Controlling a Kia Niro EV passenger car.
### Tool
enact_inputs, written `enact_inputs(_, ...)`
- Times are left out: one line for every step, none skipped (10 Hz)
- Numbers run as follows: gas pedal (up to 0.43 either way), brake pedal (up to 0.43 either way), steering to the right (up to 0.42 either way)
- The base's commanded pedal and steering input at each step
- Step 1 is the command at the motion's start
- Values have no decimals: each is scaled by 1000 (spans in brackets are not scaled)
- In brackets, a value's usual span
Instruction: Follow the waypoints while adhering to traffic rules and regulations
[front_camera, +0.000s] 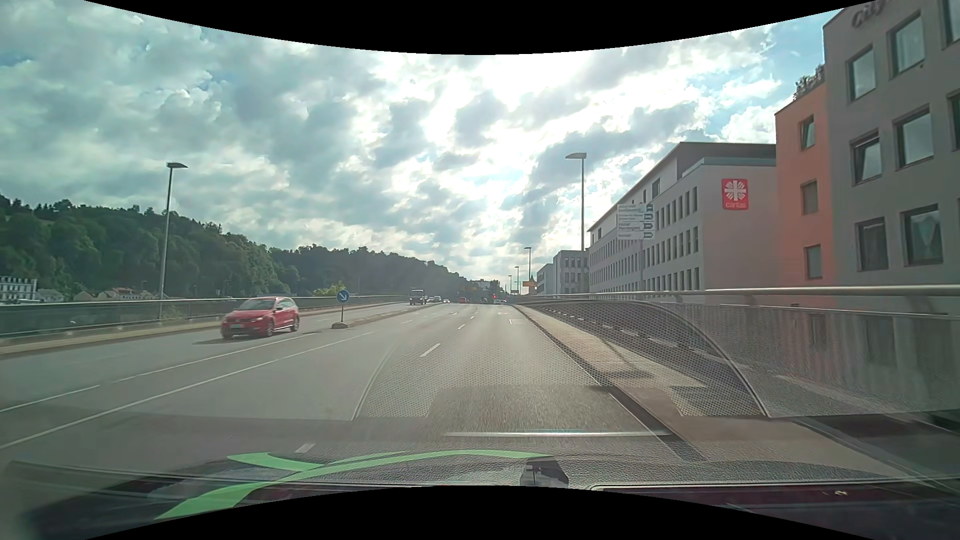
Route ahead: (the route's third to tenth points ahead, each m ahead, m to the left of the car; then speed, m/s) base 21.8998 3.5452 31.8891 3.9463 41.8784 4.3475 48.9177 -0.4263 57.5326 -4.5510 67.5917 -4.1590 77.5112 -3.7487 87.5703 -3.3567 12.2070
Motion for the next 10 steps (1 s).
enact_inputs(150,0,-3)
enact_inputs(150,0,-3)
enact_inputs(157,0,-5)
enact_inputs(157,0,-7)
enact_inputs(169,0,-8)
enact_inputs(169,0,-8)
enact_inputs(177,0,-8)
enact_inputs(177,0,-8)
enact_inputs(177,0,-8)
enact_inputs(177,0,-7)
